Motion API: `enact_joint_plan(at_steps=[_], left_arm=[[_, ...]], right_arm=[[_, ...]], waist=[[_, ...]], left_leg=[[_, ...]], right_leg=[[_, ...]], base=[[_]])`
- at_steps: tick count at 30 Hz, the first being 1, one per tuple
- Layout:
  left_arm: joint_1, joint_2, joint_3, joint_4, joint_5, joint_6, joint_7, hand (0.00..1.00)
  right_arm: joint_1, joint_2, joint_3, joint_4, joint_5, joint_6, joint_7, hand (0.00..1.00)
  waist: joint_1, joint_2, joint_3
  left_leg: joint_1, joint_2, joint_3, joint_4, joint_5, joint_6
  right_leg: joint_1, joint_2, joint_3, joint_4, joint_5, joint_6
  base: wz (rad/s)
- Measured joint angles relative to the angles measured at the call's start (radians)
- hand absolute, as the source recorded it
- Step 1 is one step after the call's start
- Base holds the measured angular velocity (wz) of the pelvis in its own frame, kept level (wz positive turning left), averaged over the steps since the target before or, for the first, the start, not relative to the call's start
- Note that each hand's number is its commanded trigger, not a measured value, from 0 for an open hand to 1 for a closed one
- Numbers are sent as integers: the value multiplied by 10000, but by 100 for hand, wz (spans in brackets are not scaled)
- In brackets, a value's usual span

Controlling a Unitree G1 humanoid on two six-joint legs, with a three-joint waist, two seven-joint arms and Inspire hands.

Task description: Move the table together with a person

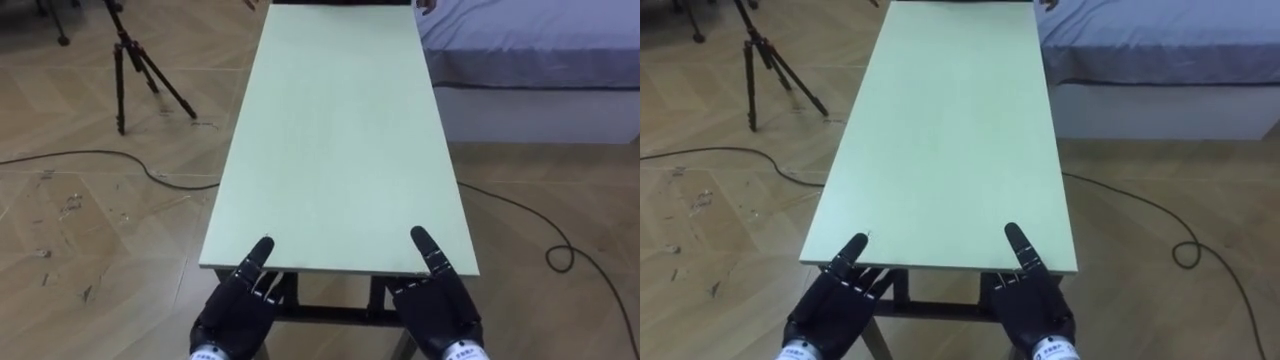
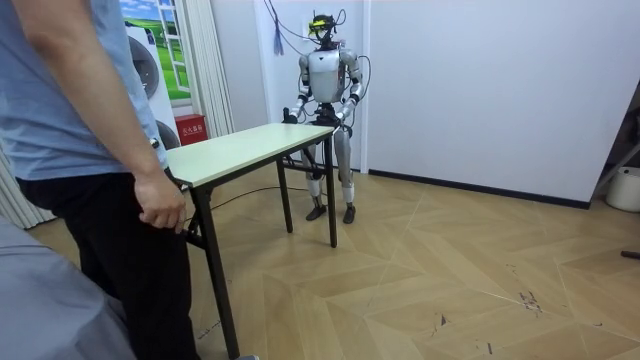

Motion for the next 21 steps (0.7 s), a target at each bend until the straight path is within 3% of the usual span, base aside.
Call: enact_joint_plan(at_steps=[2, 3, 9, 10, 11, 12, 13, 19, 21], left_arm=[[3, 0, 1, 0, 84, 1, -1, 27], [15, -2, 1, -1, 94, 15, -2, 45], [39, -9, 12, -10, 90, 45, -25, 75], [40, -9, 39, 41, 90, 92, 86, 100], [39, -9, 61, 94, 90, 107, 158, 100], [40, -6, 115, 143, 80, 156, 259, 100], [40, 0, 156, 143, 82, 173, 272, 100], [24, -5, 285, 143, 87, 296, 784, 100], [-3, -20, 294, 141, 68, 414, 829, 100]], right_arm=[[10, 0, -6, -17, -2, 0, 1, 0], [43, 1, -21, -61, -1, 1, 1, 0], [80, 12, -143, -88, 56, 86, 139, 0], [80, 52, -158, -89, 58, 86, 175, 0], [79, 79, -157, -89, 58, 91, 203, 0], [79, 118, -158, -90, 92, 120, 277, 86], [62, 115, -162, -91, 107, 177, 340, 100], [54, 175, -166, -92, 98, 371, 473, 100], [48, 186, -197, 5, 71, 390, 57, 100]], waist=[[-8, 14, -9], [-8, 32, -20], [-25, 126, -33], [-28, 139, -25], [-49, 144, -22], [-115, 144, -21], [-180, 144, -21], [-272, 144, -14], [-245, 133, 4]], left_leg=[[-3, -1, -3, 0, 0, 0], [-11, -1, -3, 0, 0, 0], [-28, -1, -26, 1, 0, 0], [-32, -1, -26, 1, 0, 0], [-39, 0, -26, 1, 0, 0], [-50, 2, -26, 1, 0, 0], [-69, -1, -25, 2, 0, 0], [-26, 9, -35, 1, 0, 0], [-25, 10, -34, -2, 0, 0]], right_leg=[[5, 0, -5, 3, 1, 2], [5, -2, -17, 3, 3, 4], [6, -15, -102, -6, 5, 7], [-4, -15, -103, -6, 5, 7], [-13, -12, -103, -9, 6, 6], [-46, -11, -97, -11, 7, 3], [-77, -14, -97, -7, 7, 4], [-84, 17, 61, -8, 9, 0], [-70, 18, 77, -6, 9, -1]], base=[[0], [0], [1], [0], [0], [0], [0], [-7], [-3]])
